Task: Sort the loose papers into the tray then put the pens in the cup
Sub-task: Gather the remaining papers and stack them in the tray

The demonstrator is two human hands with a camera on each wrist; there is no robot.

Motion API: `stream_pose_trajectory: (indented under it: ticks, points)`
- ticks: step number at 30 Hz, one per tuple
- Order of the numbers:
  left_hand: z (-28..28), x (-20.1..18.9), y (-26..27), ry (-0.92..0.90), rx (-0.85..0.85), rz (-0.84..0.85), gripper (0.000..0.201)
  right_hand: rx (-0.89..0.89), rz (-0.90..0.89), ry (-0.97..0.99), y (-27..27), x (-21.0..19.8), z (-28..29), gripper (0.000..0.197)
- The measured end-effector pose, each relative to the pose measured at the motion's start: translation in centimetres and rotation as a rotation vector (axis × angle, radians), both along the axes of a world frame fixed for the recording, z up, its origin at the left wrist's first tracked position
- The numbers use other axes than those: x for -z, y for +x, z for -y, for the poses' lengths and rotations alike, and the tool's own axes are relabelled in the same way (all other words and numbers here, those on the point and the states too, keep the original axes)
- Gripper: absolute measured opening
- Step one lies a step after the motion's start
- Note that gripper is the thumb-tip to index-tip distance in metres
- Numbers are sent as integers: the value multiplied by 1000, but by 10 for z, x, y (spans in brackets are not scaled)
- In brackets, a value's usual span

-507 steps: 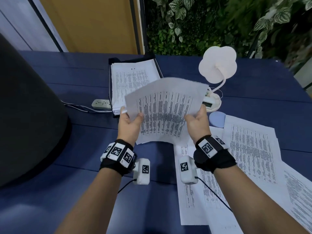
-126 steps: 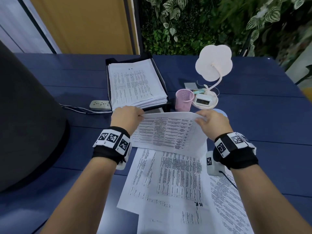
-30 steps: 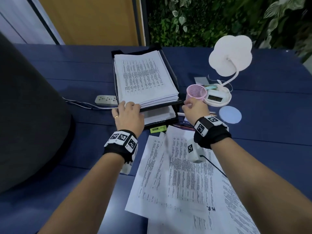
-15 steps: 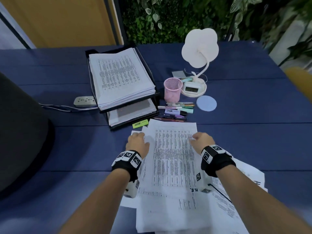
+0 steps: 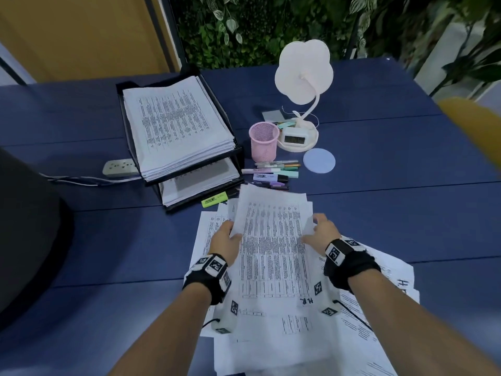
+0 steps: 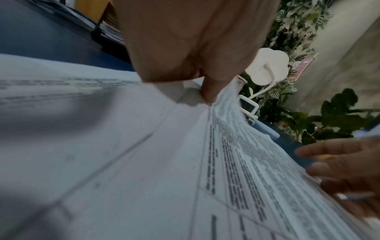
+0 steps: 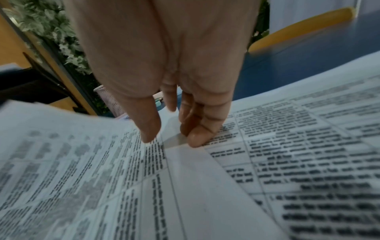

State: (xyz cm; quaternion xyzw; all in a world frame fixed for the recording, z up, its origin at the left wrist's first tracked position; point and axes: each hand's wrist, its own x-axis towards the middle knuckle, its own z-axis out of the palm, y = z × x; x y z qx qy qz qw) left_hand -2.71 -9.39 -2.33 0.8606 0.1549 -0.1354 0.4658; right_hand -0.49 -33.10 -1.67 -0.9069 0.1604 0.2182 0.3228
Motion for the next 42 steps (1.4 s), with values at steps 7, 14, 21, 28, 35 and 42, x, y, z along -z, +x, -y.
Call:
stream_pose_trajectory:
  ticks: [7, 14, 21, 28, 35, 42]
  points:
    - [-9, -15, 6, -386, -60, 61, 21, 209, 96, 296, 1, -6, 3, 29]
    - [-23, -3, 19, 509, -51, -161, 56, 220, -119, -46, -1, -9, 12, 37]
    - [-36, 8, 17, 623, -87, -302, 99, 134, -198, -42, 1, -13, 17, 37]
    - [-36, 11, 22, 609, -26, -350, 84, 164, -185, -29, 1, -5, 13, 30]
    - [-28, 4, 21, 376, -133, -303, 78, 159, -195, 7, -2, -11, 11, 36]
    - [-20, 5, 19, 590, -3, -314, 72, 131, -164, 15, -7, -10, 15, 29]
